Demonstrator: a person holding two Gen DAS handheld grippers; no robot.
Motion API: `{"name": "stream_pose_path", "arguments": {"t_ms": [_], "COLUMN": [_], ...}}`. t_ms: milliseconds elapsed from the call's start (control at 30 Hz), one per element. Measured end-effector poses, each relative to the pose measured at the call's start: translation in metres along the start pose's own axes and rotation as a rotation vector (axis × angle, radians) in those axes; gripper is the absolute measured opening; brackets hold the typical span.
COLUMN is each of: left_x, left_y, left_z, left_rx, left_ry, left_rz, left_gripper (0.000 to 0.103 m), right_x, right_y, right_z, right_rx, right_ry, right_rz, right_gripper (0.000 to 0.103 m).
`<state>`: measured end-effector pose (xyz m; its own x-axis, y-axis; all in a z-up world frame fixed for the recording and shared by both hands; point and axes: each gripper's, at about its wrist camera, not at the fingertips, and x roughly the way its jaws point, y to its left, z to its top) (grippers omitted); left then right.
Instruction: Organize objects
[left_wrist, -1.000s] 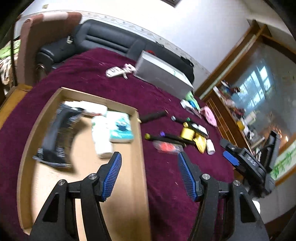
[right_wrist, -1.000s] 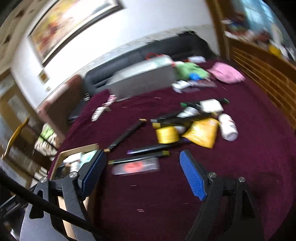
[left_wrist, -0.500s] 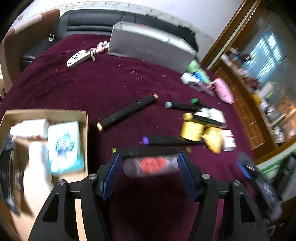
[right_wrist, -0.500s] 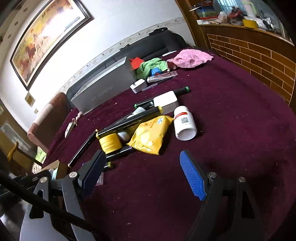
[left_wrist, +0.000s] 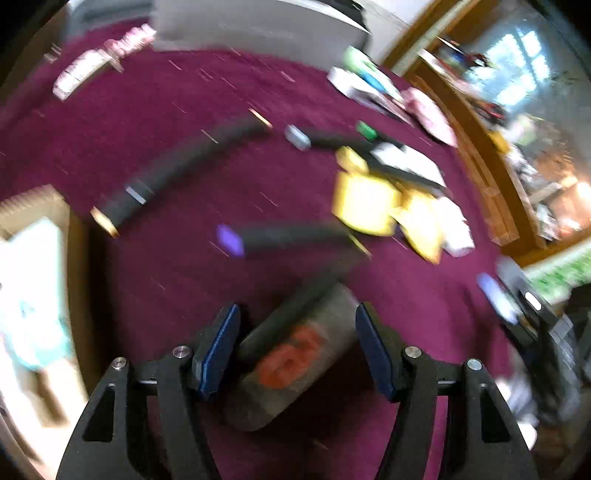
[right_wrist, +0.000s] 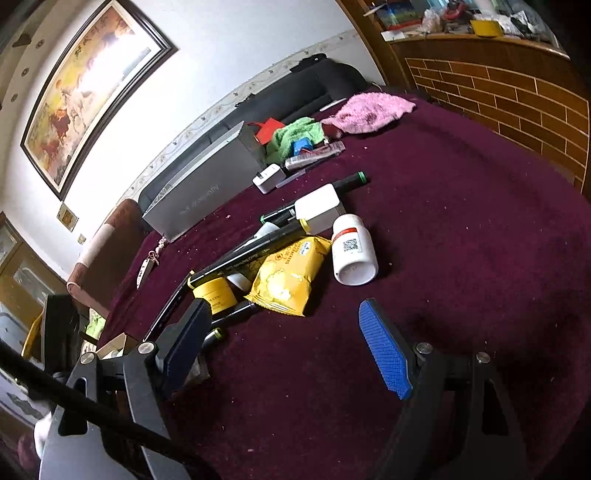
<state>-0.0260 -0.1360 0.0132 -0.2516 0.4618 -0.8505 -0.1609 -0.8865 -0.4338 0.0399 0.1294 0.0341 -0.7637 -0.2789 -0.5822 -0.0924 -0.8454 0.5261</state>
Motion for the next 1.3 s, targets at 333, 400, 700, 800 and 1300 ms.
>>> {"name": "stream_pose_path", "arguments": {"t_ms": [333,400,700,800,1300], "left_x": [-0.012,-0.012,0.010,0.005,0.009], "left_y": [-0.033,-0.034,-0.048,-0.040,-0.050], "left_z": [-0.038,-0.038,-0.029,-0.032,-0.055], "left_rx": [0.076,0.048,0.118,0.118,0.245], "left_ry": [-0.018,-0.037,-0.094,-0.098,-0.202], "left_rz": [0.045,0.044,0.255,0.309,0.471], "left_gripper": [0.058,0.058,0.057,0.057,0.054], "right_x": [0.004,0.005,0.006,0.006,0.009], "right_y": [-0.007,-0.007,-0.011,-0.011,-0.007], "right_z": [0.000,-0.001,-0.003,-0.004,-0.006], "right_rx": [0.022,0.018,0.037,0.044,0.024], "right_ry": [0.015,0.023,0.043,0.047,0.059], "right_rz": [-0.023,-0.024,-0.016,-0.009,-0.025], "right_gripper": [0.082,0.082,0.082,0.082,0.082]}}
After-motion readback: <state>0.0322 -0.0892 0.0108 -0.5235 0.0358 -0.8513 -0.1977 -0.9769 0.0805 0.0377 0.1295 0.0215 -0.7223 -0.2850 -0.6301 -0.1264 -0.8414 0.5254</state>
